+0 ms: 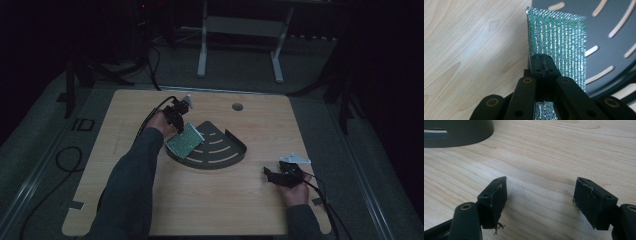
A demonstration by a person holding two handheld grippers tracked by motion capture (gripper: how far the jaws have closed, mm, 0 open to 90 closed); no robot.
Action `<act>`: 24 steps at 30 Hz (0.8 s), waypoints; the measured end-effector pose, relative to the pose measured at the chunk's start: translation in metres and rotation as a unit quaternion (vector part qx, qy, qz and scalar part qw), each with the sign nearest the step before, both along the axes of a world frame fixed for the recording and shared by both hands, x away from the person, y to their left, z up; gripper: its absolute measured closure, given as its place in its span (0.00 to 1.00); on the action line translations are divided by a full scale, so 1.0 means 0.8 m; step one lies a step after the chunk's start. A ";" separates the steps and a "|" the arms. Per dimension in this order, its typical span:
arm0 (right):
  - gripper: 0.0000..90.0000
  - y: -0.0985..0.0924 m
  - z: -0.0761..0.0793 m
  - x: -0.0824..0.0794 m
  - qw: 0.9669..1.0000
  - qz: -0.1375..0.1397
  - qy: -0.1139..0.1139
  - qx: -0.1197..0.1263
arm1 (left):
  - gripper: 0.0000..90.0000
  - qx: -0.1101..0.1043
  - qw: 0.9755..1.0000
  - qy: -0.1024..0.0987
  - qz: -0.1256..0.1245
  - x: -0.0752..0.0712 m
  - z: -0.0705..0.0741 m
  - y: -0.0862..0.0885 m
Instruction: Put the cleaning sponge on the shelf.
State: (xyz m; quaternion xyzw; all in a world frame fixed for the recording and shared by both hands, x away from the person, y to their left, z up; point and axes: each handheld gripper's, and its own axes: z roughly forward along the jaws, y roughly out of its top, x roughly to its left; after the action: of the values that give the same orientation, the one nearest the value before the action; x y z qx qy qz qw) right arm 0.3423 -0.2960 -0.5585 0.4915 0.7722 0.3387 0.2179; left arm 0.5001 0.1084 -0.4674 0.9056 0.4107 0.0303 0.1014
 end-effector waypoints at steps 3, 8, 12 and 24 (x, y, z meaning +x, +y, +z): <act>0.29 0.000 0.000 0.000 1.000 0.000 0.000 0.000 | 1.00 0.003 1.000 -0.002 -0.002 -0.001 0.000 -0.001; 0.29 0.000 0.000 0.000 1.000 0.000 0.000 0.000 | 1.00 0.009 1.000 -0.006 -0.004 -0.001 -0.002 -0.006; 0.29 0.000 0.000 0.000 1.000 0.000 0.000 0.000 | 0.99 0.016 1.000 -0.006 -0.008 -0.003 -0.007 -0.012; 0.29 0.000 0.000 0.000 1.000 0.001 0.000 0.000 | 1.00 0.023 1.000 -0.006 -0.004 -0.004 -0.009 -0.009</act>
State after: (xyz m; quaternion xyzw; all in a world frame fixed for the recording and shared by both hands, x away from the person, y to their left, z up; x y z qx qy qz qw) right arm 0.3421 -0.2961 -0.5585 0.4910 0.7725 0.3389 0.2177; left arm 0.4970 0.1009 -0.4744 0.9090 0.4060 0.0448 0.0827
